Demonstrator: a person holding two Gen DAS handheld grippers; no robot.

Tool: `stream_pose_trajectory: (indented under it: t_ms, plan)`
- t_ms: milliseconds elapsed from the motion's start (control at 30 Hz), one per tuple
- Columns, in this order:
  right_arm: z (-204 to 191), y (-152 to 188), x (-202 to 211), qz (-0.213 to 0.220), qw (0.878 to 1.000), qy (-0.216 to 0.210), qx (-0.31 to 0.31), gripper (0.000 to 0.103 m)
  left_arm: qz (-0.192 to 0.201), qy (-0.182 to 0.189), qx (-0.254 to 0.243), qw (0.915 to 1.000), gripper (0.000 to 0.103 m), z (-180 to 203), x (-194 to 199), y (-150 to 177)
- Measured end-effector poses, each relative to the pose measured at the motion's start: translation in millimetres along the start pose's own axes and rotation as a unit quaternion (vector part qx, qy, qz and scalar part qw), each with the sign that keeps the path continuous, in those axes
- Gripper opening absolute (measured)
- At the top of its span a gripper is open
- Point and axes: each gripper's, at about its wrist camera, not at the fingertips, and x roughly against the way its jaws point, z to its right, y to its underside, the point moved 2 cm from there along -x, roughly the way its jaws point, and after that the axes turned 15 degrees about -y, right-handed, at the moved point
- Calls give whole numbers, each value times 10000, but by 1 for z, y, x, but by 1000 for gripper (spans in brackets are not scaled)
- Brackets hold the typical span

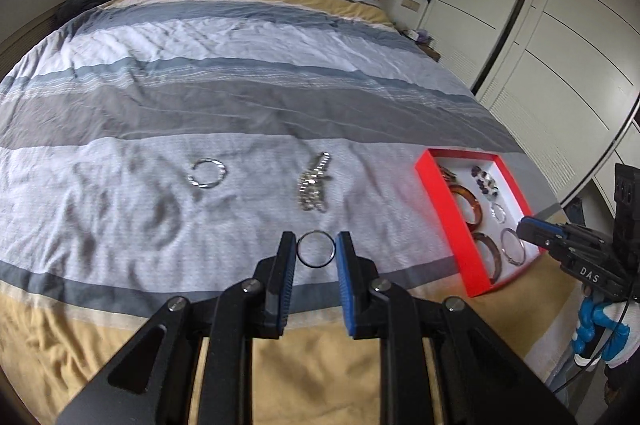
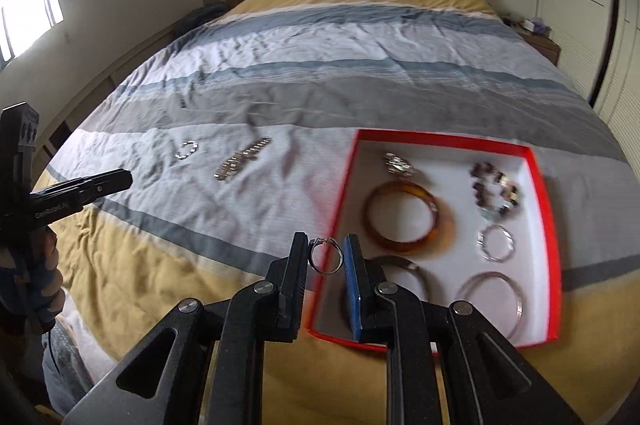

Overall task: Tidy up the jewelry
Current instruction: 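Carry both held rings into the red box, then open both tools to release the rings inside the box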

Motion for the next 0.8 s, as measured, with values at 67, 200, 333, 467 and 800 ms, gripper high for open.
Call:
stream_pose_trajectory:
  t_ms: [67, 200, 333, 467, 800]
  plan:
    - [22, 7, 7, -21, 9998, 147, -137, 18, -40, 144, -124, 9998, 19, 25, -4, 0]
    - [54, 18, 14, -43, 9990, 307, -333, 18, -122, 450, -368, 9982, 19, 74, -10, -1]
    - [76, 25, 12, -101, 9982, 380, -460, 18, -168, 720, -723, 9946, 19, 128, -17, -2]
    - [93, 30, 9, -156, 9974, 423, -555, 18, -302, 922, -1117, 9890, 19, 176, -29, 2]
    - [123, 42, 0, -311, 9954, 538, -725, 18, -745, 837, -1796, 9773, 19, 246, -72, 29]
